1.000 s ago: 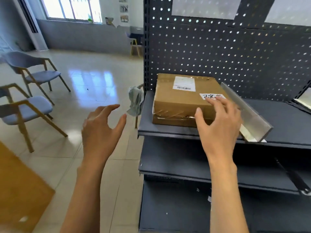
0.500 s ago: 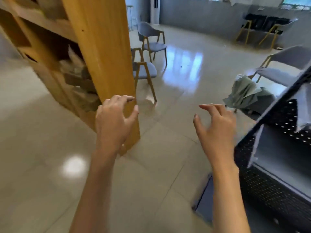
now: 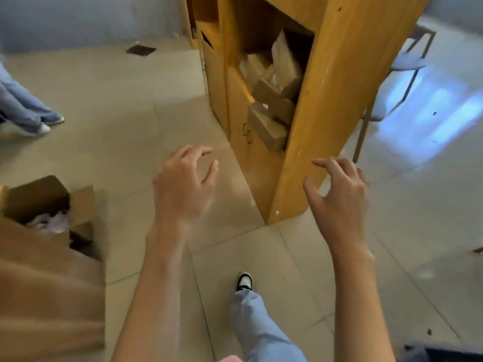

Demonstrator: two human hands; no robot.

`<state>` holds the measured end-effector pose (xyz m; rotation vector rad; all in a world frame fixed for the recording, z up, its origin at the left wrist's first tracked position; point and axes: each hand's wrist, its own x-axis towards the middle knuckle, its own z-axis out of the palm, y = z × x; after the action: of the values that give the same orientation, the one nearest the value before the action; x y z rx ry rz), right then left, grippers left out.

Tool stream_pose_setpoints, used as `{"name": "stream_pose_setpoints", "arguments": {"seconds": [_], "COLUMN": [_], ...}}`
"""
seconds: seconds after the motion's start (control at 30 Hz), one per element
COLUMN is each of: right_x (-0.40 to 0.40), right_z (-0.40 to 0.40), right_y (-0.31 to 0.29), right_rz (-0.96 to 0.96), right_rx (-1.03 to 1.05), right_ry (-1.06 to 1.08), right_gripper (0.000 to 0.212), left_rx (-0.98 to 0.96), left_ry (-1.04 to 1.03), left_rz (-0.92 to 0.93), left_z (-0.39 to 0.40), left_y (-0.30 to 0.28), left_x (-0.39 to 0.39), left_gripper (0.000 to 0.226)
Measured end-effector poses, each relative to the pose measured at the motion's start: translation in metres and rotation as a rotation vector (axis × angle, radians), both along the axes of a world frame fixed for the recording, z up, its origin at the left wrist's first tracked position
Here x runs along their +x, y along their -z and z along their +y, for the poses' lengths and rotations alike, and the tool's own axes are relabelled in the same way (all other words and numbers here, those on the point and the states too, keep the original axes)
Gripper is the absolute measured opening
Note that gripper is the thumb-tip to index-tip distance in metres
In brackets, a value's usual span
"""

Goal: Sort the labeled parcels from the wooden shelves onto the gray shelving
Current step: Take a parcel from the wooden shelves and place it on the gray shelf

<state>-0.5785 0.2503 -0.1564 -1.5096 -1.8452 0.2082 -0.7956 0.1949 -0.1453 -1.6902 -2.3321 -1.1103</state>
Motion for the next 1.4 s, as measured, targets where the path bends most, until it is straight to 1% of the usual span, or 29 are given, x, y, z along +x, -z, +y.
{"name": "stream_pose_setpoints", "arguments": {"seconds": [0.07,0.2,0.4,0.57,0.7,0.8,0.9,1.13,1.27,1.4], "right_x": [-0.032,-0.1,-0.192,-0.253,-0.292,-0.317,-0.341,-0.397,-0.413,-0.41], "right_z": [0.029,0.094,0.186,0.233,0.271,0.304,0.336,0.377,0.371,0.35], "right_y": [0.004,0.005,-0.009,-0.003,0.004,0.011,0.017,0.006,0.003,0.006], "right_rz": [0.003,0.018,0.012,-0.05,-0.08,-0.105,-0.09,0.007,0.055,0.087], "right_rx": [0.005,0.001,0.033,0.01,-0.009,-0.041,-0.087,-0.11,-0.142,-0.13], "right_ry": [-0.059,-0.157,-0.251,-0.303,-0.289,-0.212,-0.085,0.34,0.561,0.762], "right_gripper": [0.025,0.025,0.028,0.026,0.025,0.025,0.026,0.028,0.029,0.029], "left_rx": [-0.017,-0.023,0.019,-0.005,-0.004,0.009,-0.016,0.012,0.061,0.015], "left_ry": [-0.056,-0.14,-0.192,-0.236,-0.22,-0.161,-0.034,0.342,0.566,0.776], "left_rz": [-0.003,0.043,0.112,0.1,0.089,0.086,0.077,0.161,0.183,0.099], "left_z": [0.018,0.066,0.137,0.183,0.231,0.28,0.334,0.455,0.5,0.519], "left_y": [0.002,-0.007,-0.03,-0.017,-0.004,0.003,0.006,-0.014,-0.013,-0.008], "left_x": [-0.027,-0.08,-0.159,-0.21,-0.253,-0.288,-0.323,-0.385,-0.391,-0.367], "left_gripper": [0.033,0.023,0.033,0.031,0.028,0.026,0.023,0.025,0.024,0.025]}}
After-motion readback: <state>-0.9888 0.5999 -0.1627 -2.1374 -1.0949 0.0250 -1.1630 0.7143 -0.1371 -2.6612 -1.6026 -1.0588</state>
